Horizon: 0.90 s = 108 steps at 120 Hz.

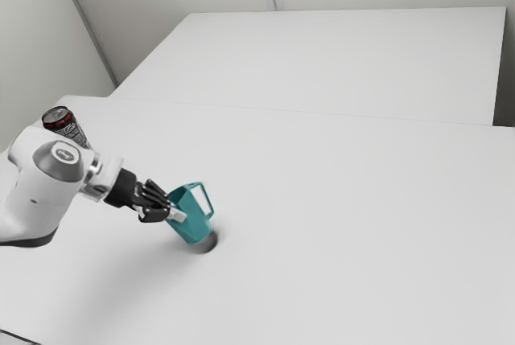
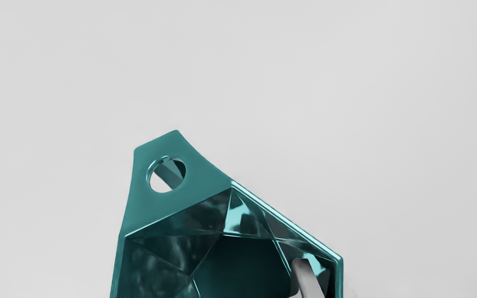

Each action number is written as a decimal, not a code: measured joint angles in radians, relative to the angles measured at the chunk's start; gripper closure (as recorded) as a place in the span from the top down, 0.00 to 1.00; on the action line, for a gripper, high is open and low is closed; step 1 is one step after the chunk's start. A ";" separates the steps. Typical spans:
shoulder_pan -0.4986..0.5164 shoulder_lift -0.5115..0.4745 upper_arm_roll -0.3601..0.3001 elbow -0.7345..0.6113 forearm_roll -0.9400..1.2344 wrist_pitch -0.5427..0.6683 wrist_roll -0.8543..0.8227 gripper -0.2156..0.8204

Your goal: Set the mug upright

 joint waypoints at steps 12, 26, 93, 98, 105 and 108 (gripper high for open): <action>0.003 -0.022 0.010 -0.003 0.130 -0.003 -0.079 0.03; 0.003 -0.024 0.051 -0.001 0.227 -0.001 -0.159 0.03; 0.002 0.080 0.086 0.108 0.351 0.163 -0.387 0.03; 0.001 0.101 0.085 0.124 0.350 0.177 -0.398 0.03; 0.000 0.122 0.079 0.134 0.347 0.195 -0.413 0.03; -0.001 0.128 0.076 0.138 0.345 0.201 -0.419 0.03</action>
